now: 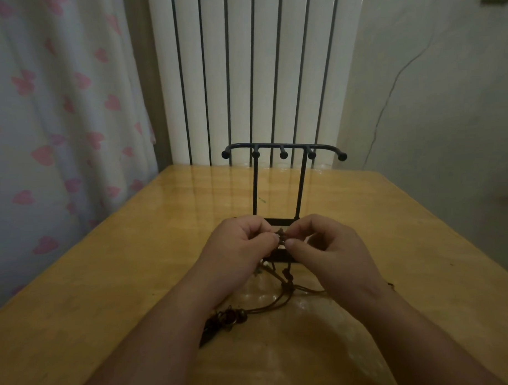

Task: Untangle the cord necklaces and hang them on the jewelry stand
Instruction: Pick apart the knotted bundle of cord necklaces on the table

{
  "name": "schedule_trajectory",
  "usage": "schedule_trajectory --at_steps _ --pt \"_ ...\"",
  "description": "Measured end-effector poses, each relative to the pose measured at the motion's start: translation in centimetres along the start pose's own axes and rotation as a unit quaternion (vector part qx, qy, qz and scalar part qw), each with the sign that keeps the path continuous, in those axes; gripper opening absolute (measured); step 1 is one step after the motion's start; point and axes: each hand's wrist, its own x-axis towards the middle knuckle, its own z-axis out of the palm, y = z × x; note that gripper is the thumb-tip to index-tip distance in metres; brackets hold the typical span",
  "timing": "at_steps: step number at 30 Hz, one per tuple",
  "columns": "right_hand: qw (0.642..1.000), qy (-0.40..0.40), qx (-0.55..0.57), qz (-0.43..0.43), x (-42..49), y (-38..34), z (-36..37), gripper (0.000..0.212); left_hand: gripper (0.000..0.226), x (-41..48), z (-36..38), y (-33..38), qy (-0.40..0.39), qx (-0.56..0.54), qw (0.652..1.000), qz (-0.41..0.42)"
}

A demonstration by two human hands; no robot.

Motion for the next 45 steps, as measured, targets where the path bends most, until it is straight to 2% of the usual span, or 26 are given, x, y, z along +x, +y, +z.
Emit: schedule_trajectory --at_steps 3,8,14,18,20,25,30,36,41,45 --pt "0.999 0.017 -0.031 -0.003 0.1 -0.1 0.2 0.003 0.02 0.1 0.1 -0.1 0.006 0.004 1.0 -0.011" --pt "0.999 0.015 0.03 0.025 0.0 -0.5 0.3 0.008 0.024 0.1 0.2 -0.2 -0.001 0.022 0.998 -0.051" --pt "0.997 0.009 0.071 0.02 -0.1 -0.6 0.1 0.019 0.022 0.1 0.1 -0.2 -0.014 0.039 0.998 -0.054" --pt "1.0 0.009 0.02 0.012 0.0 -0.4 0.2 0.022 0.023 0.1 0.1 -0.2 -0.008 0.04 0.998 -0.058" --pt "0.999 0.008 0.025 0.041 0.1 -0.4 0.2 0.022 0.024 0.1 0.2 -0.1 -0.003 0.03 0.997 -0.065" --pt "0.985 -0.031 0.121 0.121 0.0 -0.7 0.4 0.021 0.029 0.2 0.2 -0.4 -0.018 -0.032 0.996 -0.086" --pt "0.987 -0.032 0.129 0.095 0.0 -1.0 0.2 0.014 0.011 0.3 -0.1 -0.7 -0.029 -0.107 0.989 -0.098" --pt "0.978 -0.021 0.169 0.123 0.1 -0.7 0.1 0.011 0.017 0.2 -0.1 -1.0 -0.027 -0.096 0.989 -0.105" --pt "0.948 -0.033 0.276 0.153 0.3 -0.5 -0.1 0.022 0.014 0.6 0.2 -1.5 -0.002 -0.129 0.978 -0.165" --pt "0.946 -0.045 0.281 0.156 0.6 0.1 0.0 0.02 0.014 0.8 0.3 -1.8 0.031 -0.175 0.963 -0.203"
